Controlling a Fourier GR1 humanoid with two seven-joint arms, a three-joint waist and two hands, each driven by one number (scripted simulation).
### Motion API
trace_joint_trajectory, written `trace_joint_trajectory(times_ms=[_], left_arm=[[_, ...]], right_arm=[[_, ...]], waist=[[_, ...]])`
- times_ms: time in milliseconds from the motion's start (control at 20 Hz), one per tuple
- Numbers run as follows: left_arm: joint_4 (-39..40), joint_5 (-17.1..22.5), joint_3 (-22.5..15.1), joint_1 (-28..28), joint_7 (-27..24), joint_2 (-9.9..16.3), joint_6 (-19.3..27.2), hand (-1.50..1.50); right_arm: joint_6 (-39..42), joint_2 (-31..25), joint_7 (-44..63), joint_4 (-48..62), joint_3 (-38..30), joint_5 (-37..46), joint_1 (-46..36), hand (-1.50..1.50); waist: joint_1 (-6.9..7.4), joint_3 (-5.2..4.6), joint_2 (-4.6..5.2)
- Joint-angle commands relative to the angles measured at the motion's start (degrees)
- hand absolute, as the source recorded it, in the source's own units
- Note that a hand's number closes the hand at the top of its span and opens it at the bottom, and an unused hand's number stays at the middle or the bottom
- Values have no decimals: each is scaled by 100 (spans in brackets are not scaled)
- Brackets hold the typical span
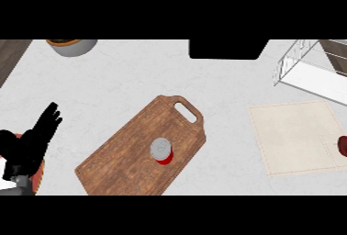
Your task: Pick the croissant from the placemat and place it in the tiered shelf
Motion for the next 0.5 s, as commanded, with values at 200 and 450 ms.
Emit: trace_joint_trajectory(times_ms=[200,450], left_arm=[[41,157,187,162,-118,95,-274,0],[166,-101,95,62,-214,-80,-70,0]], right_arm=[[-529,-237,-335,1430,-42,359,-299,-150],[-1004,-208,-1174,2020,-121,380,-344,-150]], waist=[[36,0,4],[3,3,6]])
